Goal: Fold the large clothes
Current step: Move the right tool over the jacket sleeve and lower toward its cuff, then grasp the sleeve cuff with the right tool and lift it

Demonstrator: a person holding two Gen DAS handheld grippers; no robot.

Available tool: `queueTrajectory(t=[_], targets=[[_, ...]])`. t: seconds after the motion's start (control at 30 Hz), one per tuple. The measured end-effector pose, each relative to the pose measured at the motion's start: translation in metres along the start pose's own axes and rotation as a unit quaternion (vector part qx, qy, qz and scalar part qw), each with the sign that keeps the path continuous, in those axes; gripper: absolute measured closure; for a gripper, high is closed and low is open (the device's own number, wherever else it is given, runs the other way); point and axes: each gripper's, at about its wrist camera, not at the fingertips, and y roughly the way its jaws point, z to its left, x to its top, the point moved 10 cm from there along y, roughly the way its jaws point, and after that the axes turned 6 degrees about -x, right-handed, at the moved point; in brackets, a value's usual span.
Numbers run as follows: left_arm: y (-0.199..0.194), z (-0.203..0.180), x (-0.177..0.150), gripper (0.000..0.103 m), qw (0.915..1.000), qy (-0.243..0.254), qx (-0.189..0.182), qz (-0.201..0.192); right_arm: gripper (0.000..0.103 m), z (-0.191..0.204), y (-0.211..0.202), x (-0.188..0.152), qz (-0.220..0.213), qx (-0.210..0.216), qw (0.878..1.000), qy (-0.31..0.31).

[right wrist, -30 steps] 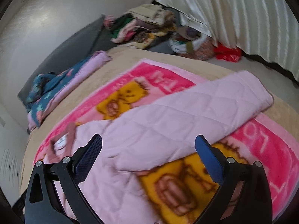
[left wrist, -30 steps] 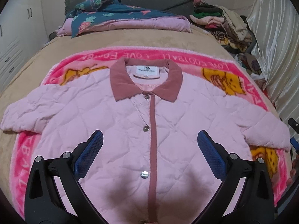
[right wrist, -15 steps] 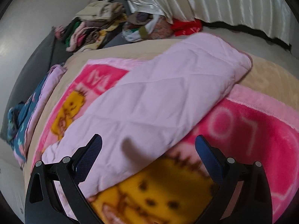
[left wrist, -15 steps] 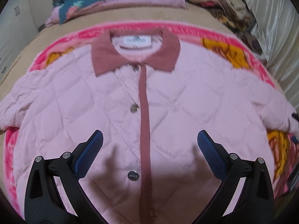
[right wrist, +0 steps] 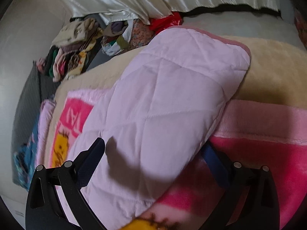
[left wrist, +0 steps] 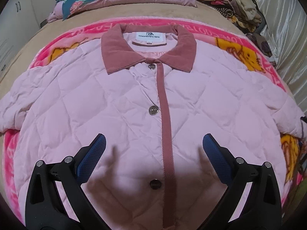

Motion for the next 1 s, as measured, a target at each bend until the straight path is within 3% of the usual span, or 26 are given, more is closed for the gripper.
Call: queueTrajectory(t=[0.1, 0.13, 0.17, 0.23, 0.37, 0.63, 0.8, 1.0], targets=[[-0.009, 0.002, 0.004, 0.008, 0.9999, -0.001, -0.008, -0.008, 0.009, 0.004, -0.004, 0.002, -0.008, 0.005, 1.000, -0.012], [-0.013, 0.003, 0.005, 0.008, 0.9999, 0.000, -0.006, -0.012, 0.018, 0.003, -0.006, 0.003, -0.010, 0.005, 1.000, -0.013], [-0.014, 0.003, 0.005, 0.008, 0.9999, 0.001, -0.006, -0.014, 0.037, 0.002, -0.009, 0.005, -0.014, 0.008, 1.000, -0.013], [-0.018, 0.003, 0.007, 0.008, 0.9998, 0.002, -0.009, -0.017, 0.063, 0.004, -0.015, 0.012, -0.026, 0.028, 0.999, -0.020], [-0.024, 0.001, 0.012, 0.008, 0.9996, 0.000, -0.016, -0.022, 0.081, 0.015, -0.031, 0.021, -0.039, 0.052, 0.996, -0.057], [-0.043, -0.002, 0.022, 0.008, 0.9988, -0.015, -0.033, -0.032, 0.087, 0.071, -0.095, 0.028, -0.099, 0.106, 0.979, -0.142], [-0.060, 0.006, 0.031, 0.008, 0.9977, -0.025, -0.032, -0.054, 0.087, 0.124, -0.147, 0.012, -0.140, 0.149, 0.955, -0.214], [-0.071, 0.020, 0.036, 0.008, 0.9961, -0.040, -0.035, -0.070, 0.087, 0.181, -0.200, -0.020, -0.180, 0.184, 0.918, -0.300]])
